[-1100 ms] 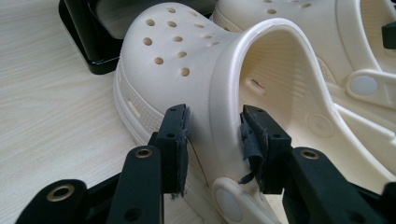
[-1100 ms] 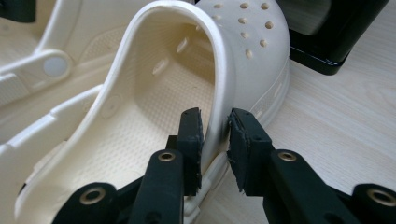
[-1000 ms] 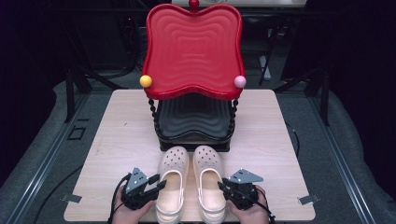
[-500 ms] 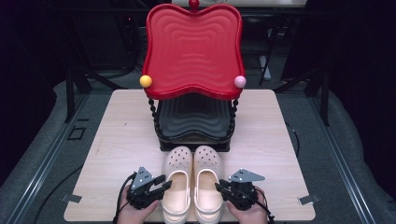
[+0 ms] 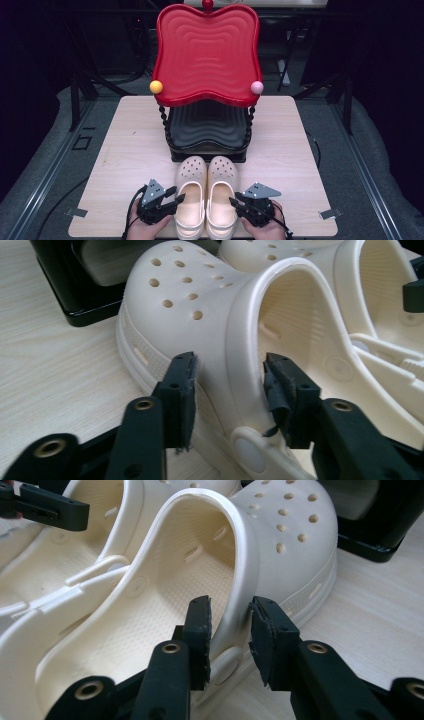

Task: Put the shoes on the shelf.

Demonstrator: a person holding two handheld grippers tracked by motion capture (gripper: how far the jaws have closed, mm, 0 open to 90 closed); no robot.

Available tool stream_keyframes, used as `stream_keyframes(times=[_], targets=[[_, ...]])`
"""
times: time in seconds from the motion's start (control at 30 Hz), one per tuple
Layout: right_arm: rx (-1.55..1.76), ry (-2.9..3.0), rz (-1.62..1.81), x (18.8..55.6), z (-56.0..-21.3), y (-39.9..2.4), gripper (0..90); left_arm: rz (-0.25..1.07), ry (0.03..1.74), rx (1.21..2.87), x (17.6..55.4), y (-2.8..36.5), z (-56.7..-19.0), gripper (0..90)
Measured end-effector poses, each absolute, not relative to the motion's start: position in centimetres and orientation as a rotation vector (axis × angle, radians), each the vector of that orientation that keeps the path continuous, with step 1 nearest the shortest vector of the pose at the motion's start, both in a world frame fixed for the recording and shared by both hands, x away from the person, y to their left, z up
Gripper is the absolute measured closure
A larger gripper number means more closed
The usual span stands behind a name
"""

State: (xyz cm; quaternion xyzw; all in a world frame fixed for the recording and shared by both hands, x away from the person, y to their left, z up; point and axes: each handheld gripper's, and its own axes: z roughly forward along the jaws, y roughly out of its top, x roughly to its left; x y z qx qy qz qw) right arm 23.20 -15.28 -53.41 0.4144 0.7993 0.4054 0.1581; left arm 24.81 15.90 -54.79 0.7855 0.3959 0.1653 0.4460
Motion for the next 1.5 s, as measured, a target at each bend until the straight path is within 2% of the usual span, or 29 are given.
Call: stream_keyframes(times=[0.43,0.63,0.97,1.5], targets=[[1.044,2.238,1.077,24.0,-51.6,-14.0,60.9,0.459,0.947,1.97,25.5,14.8,-52.7,50.3],[0.99,2.226,1.049,25.1,-51.4,-12.8,60.7,0.524,0.911,2.012,26.2,13.9,-53.1,56.1],[0.938,2.218,0.965,25.9,-52.5,-12.2,68.1,0.57,0.904,1.999,26.7,13.3,-53.5,60.4],[0.952,2.205,0.978,26.1,-52.5,-12.1,73.4,0.593,0.862,2.028,27.1,12.6,-53.3,65.6]])
